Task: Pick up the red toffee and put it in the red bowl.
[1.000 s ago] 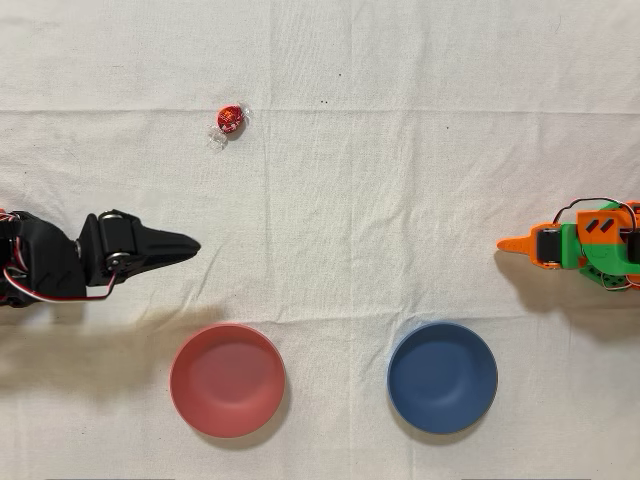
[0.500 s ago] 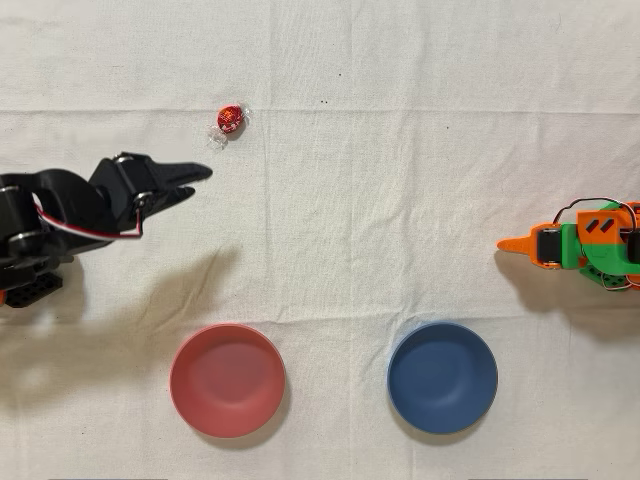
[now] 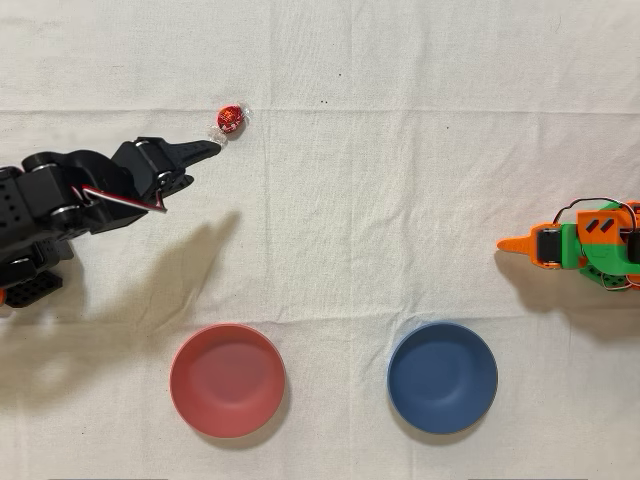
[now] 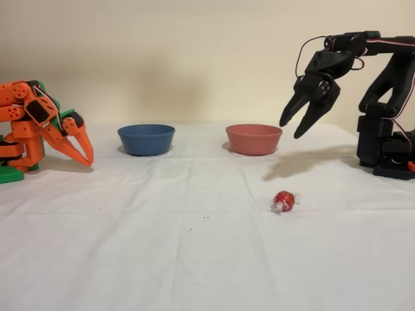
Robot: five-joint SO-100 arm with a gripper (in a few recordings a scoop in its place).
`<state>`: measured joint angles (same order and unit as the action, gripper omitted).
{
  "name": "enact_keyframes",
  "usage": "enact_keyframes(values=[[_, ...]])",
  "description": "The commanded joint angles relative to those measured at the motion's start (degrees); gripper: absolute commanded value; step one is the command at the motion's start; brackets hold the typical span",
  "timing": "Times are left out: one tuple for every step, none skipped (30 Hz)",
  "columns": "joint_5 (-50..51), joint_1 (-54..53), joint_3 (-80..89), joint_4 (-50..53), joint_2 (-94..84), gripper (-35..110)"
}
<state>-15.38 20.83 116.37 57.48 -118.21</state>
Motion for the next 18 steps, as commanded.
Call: enact_keyframes(values=[[-1.67,2.11,-2.64,-1.93,1.41,26],[-1.93,2.37,-2.81,-2.29,2.37,26],[-2.20,2.72,-2.90,-2.64,3.16,26],[-2.46,3.16,-2.99,-2.90,4.04,26],[-2.81,3.43,-3.08,-3.16,5.01,26],[-3.16,3.78,-3.25,-3.43,5.89,26],[-3.87,4.22,-3.52,-3.52,6.86,26],[-4.83,4.75,-3.78,-3.60,7.65,28],[-5.80,5.10,-4.04,-3.78,8.44,28],[-7.03,5.54,-4.39,-3.78,9.05,28],[-7.82,6.06,-4.75,-3.78,9.76,29],[-8.53,6.50,-5.19,-3.78,10.46,29],[-9.14,7.03,-5.62,-3.78,11.16,29],[-9.58,7.38,-6.06,-3.78,11.95,29],[-9.76,7.65,-6.50,-3.78,12.74,29],[-9.84,7.82,-7.12,-3.78,13.54,29],[-10.02,8.00,-7.65,-3.78,14.41,29],[-10.20,8.09,-8.17,-3.78,15.21,29]])
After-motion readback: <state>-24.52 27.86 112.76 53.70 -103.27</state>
